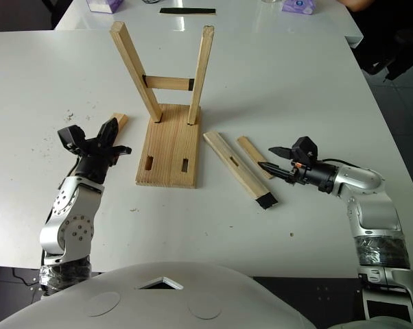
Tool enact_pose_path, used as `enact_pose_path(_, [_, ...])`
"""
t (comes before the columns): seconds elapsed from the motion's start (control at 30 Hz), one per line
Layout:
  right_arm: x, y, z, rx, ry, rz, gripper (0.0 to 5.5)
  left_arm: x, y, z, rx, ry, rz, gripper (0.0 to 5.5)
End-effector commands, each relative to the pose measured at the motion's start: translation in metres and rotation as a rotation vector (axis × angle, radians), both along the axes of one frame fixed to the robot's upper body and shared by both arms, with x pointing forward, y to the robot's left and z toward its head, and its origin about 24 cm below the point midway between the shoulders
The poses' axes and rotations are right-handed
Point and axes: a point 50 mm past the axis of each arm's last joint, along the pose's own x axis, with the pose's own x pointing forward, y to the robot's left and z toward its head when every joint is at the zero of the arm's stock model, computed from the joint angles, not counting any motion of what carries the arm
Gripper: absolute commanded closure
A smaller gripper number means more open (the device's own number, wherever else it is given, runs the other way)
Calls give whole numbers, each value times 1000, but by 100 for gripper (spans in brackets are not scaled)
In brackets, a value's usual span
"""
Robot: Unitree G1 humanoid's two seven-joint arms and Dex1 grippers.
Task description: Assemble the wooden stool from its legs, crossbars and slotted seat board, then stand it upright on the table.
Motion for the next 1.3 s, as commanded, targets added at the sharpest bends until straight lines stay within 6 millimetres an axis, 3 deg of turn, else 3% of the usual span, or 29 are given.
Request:
enact_pose_path(0.03, [-4,2,-17,-35,35,-20,261,0,1,-3,3,13,4,550])
enact_pose_path(0.23, [-17,2,-28,-66,55,-72,261,-2,3,-3,7,15,14,550])
enact_pose_path(0.4, [-35,-7,-36,-98,76,-184,335,-4,3,-5,3,20,26,550])
enact_pose_path(0.5, [-42,-2,-43,-99,80,-229,385,-4,3,-5,3,21,35,550])
enact_pose_path(0.7, [-38,8,-49,-54,55,-328,419,3,7,-3,20,14,48,550])
enact_pose_path(0.8, [-17,7,-41,60,13,-460,419,8,15,3,25,9,98,550])
enact_pose_path(0.87, [8,6,-27,169,-29,-549,419,12,22,8,41,4,148,550])
enact_pose_path(0.97, [61,19,15,420,-123,-634,419,23,24,27,53,-55,128,550])
enact_pose_path(1.07, [95,49,89,782,-229,-534,419,32,16,62,-48,-206,-12,550])
enact_pose_path(1.13, [94,68,139,984,-289,-363,419,33,13,87,-128,-318,-101,550])
enact_pose_path(1.2, [76,89,179,1110,-329,-107,419,31,12,111,-190,-414,-202,524])
enact_pose_path(1.23, [66,100,190,1117,-333,23,419,29,11,122,-223,-453,-249,504])
enact_pose_path(1.3, [47,120,188,994,-301,225,419,26,8,139,-271,-506,-356,474])
